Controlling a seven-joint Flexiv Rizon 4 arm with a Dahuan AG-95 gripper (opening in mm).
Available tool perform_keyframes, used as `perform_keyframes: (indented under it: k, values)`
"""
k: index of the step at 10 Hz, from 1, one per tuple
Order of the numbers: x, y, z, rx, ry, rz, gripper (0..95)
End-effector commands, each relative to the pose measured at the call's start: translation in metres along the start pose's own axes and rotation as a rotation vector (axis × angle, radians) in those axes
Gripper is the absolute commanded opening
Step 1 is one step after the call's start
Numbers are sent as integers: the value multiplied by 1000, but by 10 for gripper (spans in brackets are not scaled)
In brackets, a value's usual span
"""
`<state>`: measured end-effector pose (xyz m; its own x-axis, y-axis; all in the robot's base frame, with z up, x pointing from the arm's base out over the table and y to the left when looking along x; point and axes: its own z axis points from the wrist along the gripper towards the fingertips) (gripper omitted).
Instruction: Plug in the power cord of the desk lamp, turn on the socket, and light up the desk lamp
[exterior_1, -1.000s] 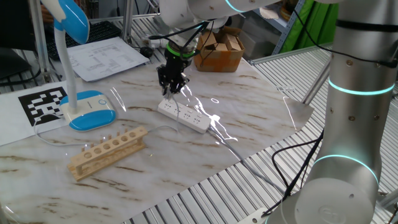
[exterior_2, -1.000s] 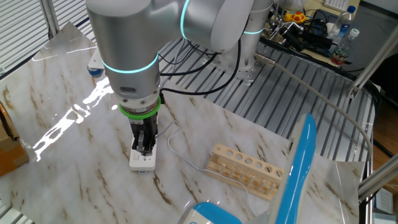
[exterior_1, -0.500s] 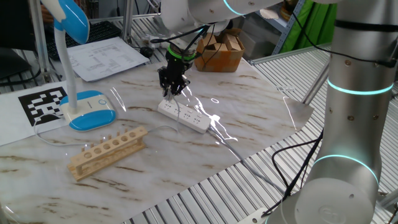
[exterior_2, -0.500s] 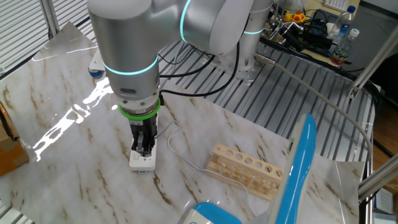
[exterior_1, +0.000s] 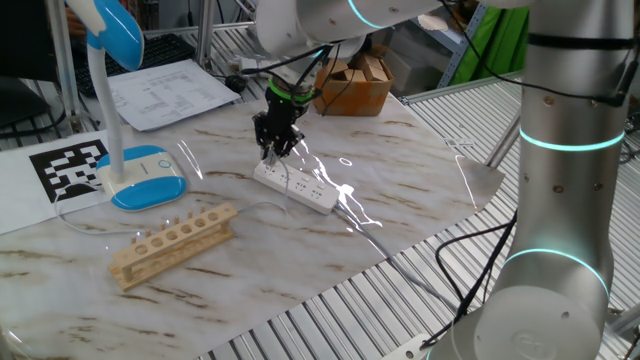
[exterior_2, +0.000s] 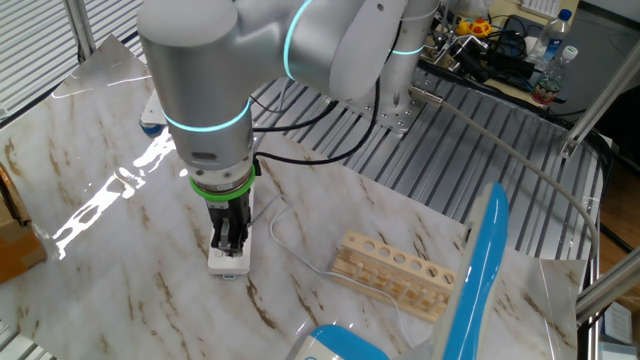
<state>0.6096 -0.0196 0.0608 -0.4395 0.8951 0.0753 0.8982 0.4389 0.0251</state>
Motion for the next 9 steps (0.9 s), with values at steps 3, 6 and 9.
perform_keyframes:
  k: [3,6,9]
  values:
    - [0,-1,-2,7,0,9,0]
    - [0,-1,-2,21,10,42,0]
    - [0,-1,-2,78,2,83,0]
